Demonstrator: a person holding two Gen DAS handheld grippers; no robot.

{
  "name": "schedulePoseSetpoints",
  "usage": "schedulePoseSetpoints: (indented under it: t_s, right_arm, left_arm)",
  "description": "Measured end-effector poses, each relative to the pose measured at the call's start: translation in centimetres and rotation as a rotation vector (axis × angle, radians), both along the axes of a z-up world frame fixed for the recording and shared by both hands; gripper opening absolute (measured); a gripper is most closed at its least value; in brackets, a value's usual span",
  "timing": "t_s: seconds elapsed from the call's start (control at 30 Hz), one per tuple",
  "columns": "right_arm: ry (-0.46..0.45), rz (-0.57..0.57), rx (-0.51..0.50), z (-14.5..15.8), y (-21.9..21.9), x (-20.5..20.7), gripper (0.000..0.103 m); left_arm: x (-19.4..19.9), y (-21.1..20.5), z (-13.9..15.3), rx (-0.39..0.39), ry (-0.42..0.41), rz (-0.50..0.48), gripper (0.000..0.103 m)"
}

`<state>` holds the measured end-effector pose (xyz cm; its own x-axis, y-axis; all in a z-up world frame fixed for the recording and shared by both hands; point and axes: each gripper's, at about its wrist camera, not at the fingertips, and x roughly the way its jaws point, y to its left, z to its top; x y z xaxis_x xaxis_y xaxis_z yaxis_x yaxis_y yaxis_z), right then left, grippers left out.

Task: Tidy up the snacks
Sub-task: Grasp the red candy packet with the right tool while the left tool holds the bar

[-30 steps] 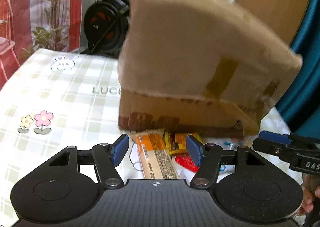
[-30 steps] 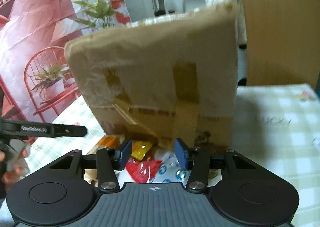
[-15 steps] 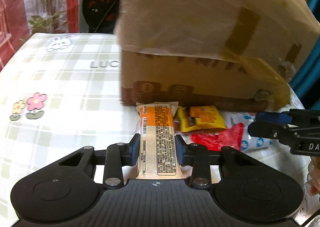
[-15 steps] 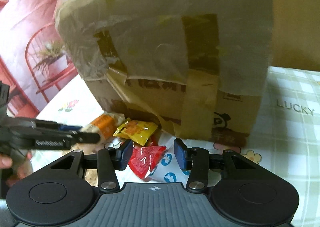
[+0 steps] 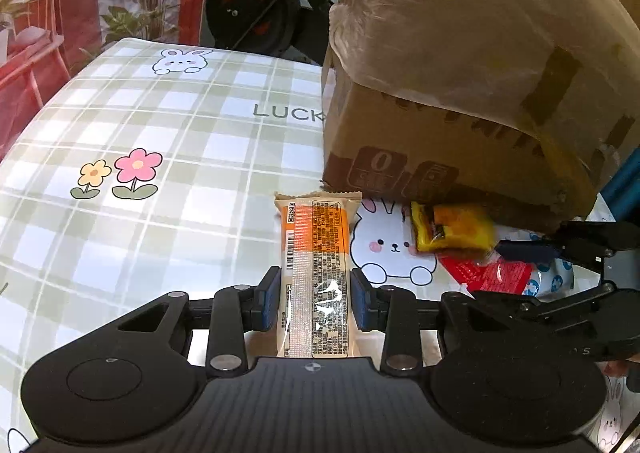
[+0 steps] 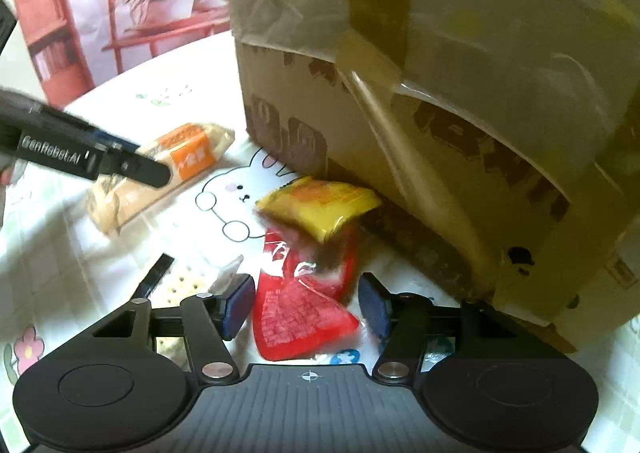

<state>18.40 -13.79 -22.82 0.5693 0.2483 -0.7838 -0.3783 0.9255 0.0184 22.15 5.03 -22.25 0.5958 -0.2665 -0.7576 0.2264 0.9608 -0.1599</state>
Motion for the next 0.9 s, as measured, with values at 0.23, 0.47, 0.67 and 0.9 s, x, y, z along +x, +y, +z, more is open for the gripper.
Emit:
schedulePoseSetpoints:
  t_s: [0.23, 0.47, 0.67, 0.9]
  right_arm:
    - [-0.035, -0.038, 0.024, -0.3, -0.5, -2.2, 0.049]
    - [-0.083, -0.104, 0.06, -0.8, -1.3, -5.1, 0.049]
    - [-0.099, -0.124, 0.065, -1.1, -1.2, -5.7, 0.049]
    - [-0.122, -0.142, 0.063, -1.5, -0.8, -5.6, 0.049]
  left_arm:
    - [-0.7, -0.1, -0.6, -0.018, 0.005, 0.004, 0.04]
    - [-1.8, -0.6, -1.1, 0.014, -0.015, -0.001, 0.04]
    - [-2.3, -0.9, -1.2, 0.038, -0.033, -0.008, 0.04]
    - [-2.9, -1.1, -1.2, 0.06, -0.055, -0.01, 0.04]
